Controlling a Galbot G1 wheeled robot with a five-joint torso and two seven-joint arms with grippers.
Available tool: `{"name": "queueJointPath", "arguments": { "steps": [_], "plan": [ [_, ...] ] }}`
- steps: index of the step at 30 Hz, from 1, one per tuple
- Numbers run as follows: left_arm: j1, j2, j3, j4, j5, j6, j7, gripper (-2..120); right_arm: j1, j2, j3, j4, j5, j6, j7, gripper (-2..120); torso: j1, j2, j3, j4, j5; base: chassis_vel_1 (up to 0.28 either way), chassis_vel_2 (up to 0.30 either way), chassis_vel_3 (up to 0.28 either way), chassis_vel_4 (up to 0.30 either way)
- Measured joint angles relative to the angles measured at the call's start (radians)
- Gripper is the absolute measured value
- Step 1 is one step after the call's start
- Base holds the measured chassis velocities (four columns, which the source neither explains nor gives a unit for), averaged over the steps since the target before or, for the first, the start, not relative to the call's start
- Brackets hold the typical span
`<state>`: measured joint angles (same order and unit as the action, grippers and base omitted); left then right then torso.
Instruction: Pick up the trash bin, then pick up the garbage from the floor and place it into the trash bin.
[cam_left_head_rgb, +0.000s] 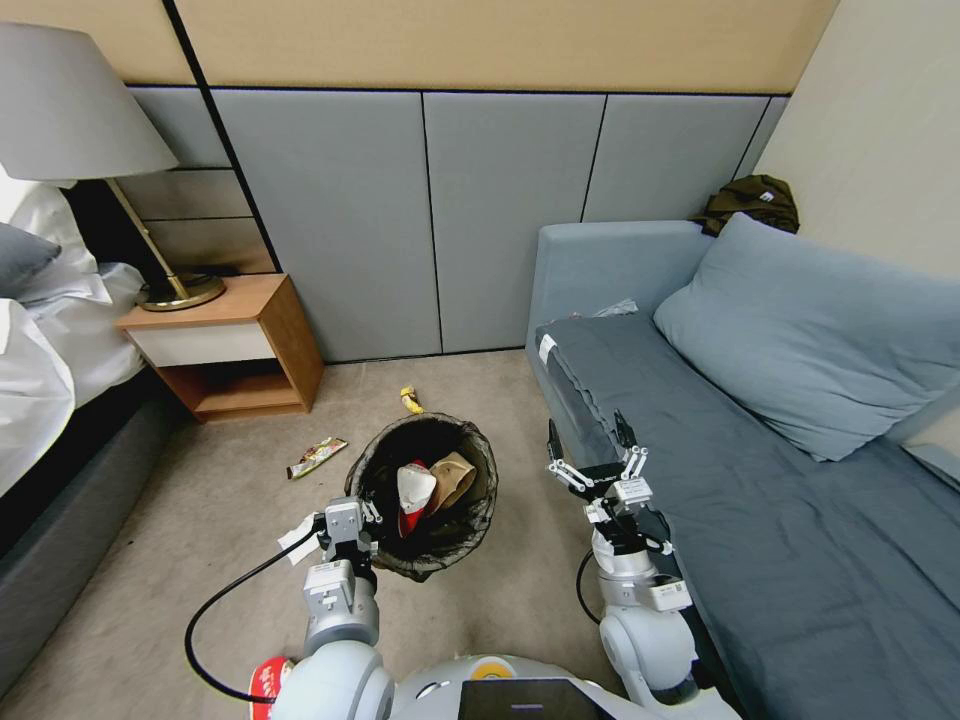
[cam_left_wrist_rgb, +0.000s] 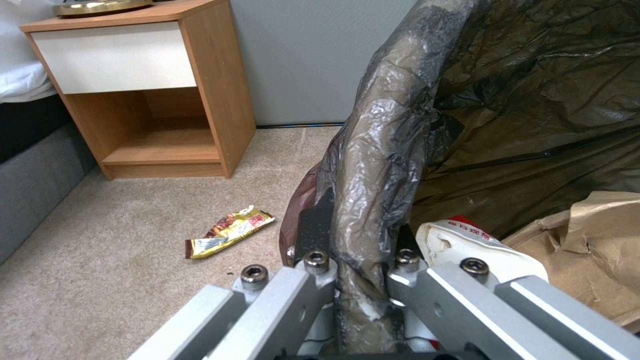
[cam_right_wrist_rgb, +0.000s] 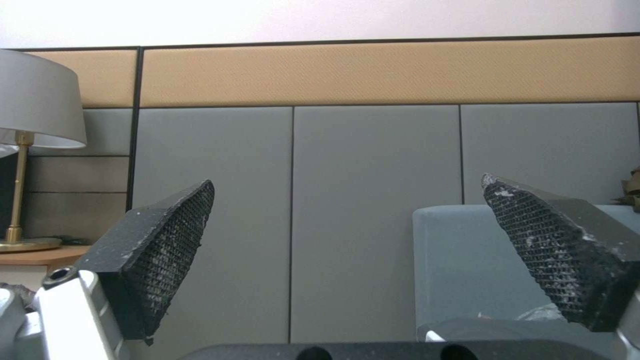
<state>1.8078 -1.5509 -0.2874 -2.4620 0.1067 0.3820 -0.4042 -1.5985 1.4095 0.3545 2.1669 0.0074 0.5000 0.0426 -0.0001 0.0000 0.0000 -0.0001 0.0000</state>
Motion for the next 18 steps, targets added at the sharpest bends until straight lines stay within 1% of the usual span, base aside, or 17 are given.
{"name": "queueJointPath", "arguments": {
  "steps": [8, 18],
  "plan": [
    [0.0, 0.0, 0.0, 0.0, 0.0, 0.0, 0.0, 0, -0.003, -0.004, 0.004, -0.006, 0.0, 0.0, -0.004, 100, 0.0, 0.0, 0.0, 0.0, 0.0, 0.0, 0.0, 0.0, 0.0],
    [0.0, 0.0, 0.0, 0.0, 0.0, 0.0, 0.0, 0, 0.0, -0.003, -0.001, -0.015, 0.0, -0.002, -0.009, 100, 0.0, 0.0, 0.0, 0.0001, 0.0, 0.069, 0.06, 0.066, 0.069]
  ]
}}
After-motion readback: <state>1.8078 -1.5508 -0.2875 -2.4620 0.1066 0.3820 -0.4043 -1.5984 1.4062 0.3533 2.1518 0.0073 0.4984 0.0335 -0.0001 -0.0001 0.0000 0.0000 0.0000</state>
